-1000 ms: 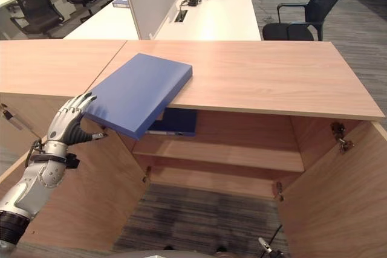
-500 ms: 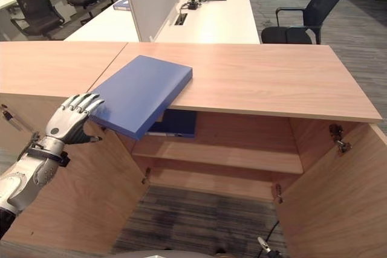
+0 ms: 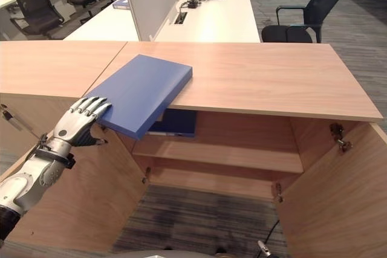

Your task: Put the empty folder in the office cabinet

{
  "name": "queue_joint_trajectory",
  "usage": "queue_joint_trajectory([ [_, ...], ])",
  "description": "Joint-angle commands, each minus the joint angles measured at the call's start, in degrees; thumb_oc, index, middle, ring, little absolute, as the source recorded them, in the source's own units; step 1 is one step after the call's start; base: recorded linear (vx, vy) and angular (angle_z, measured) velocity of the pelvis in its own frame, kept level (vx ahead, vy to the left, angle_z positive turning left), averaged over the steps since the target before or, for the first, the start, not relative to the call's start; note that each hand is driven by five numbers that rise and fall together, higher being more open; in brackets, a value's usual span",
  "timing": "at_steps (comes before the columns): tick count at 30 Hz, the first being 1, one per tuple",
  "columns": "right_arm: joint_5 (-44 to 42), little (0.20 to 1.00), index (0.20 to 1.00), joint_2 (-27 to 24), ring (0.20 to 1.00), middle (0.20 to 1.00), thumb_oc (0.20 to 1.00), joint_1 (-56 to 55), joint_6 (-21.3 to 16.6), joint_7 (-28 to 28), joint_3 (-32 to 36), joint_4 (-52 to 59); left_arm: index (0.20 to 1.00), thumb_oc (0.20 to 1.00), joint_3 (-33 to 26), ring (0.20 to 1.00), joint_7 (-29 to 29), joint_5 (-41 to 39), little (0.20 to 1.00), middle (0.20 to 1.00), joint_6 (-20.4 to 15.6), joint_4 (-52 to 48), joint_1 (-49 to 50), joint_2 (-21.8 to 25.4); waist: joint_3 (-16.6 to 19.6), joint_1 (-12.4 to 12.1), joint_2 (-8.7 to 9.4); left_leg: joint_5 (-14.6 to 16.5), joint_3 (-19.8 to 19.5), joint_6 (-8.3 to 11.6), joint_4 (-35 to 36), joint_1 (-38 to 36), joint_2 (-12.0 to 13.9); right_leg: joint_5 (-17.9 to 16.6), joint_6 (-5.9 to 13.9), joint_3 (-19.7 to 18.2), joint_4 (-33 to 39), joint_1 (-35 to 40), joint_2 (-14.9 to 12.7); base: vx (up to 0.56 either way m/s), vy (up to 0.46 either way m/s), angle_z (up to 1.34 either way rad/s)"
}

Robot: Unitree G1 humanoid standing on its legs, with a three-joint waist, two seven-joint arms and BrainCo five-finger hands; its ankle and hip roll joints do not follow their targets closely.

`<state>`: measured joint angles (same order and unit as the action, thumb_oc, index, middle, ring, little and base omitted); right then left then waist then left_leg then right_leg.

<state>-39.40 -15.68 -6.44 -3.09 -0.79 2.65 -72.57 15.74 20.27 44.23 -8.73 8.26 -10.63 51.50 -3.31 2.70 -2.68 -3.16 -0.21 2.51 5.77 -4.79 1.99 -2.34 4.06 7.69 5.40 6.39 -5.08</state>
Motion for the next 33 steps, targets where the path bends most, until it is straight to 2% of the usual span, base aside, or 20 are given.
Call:
queue_joint_trajectory([
  [1,-0.5,1.000,1.000,-0.4,1.000,1.000,1.000,4.9,0.0,1.0,1.1,-3.1,1.000,1.000,-1.3,1.000,0.6,-0.2,1.000,1.000,0.0,-1.5,-10.9,0.5,-3.6,-0.4,-0.03,9.2,1.4,3.10,-0.9,-8.0,3.8,4.1,5.75,-0.8,-3.3,0.7,-4.7,0.00,0.000,0.00],
  [7,-0.4,1.000,1.000,-0.3,1.000,1.000,1.000,5.1,0.4,1.5,0.9,-3.5,1.000,1.000,0.5,1.000,0.3,-0.1,1.000,1.000,0.1,-1.2,-13.4,-0.6,-3.7,-0.2,0.45,8.5,1.7,3.14,-0.9,-7.8,3.9,3.5,5.59,-0.7,-3.4,0.5,-4.6,-0.02,-0.008,-0.02],
  [10,-0.2,1.000,1.000,-0.2,1.000,1.000,1.000,4.9,0.6,1.7,0.6,-3.6,1.000,1.000,1.0,1.000,0.0,0.0,1.000,1.000,-0.1,-1.2,-13.9,-1.0,-3.5,-0.1,0.43,9.2,1.8,3.14,-0.9,-8.2,4.0,4.0,5.64,-1.0,-3.1,0.9,-4.5,0.02,0.001,-0.02],
  [29,-0.6,1.000,1.000,-0.1,1.000,1.000,1.000,4.9,0.4,1.5,1.1,-3.6,1.000,1.000,2.3,1.000,-1.0,-0.1,1.000,1.000,-0.1,0.2,-13.5,-2.3,-3.9,0.2,0.69,8.6,2.4,3.20,-0.9,-8.1,4.0,3.5,5.55,-0.9,-3.4,0.4,-4.5,0.00,0.000,-0.01],
  [33,-0.6,1.000,1.000,-0.1,1.000,1.000,1.000,5.0,0.5,1.5,1.2,-3.6,1.000,1.000,2.3,1.000,-1.0,-0.4,1.000,1.000,-0.1,0.6,-13.4,-2.7,-3.7,0.3,0.69,9.3,2.3,3.17,-0.8,-8.4,4.1,4.0,5.68,-0.9,-3.2,0.7,-4.4,0.03,0.006,0.00],
])
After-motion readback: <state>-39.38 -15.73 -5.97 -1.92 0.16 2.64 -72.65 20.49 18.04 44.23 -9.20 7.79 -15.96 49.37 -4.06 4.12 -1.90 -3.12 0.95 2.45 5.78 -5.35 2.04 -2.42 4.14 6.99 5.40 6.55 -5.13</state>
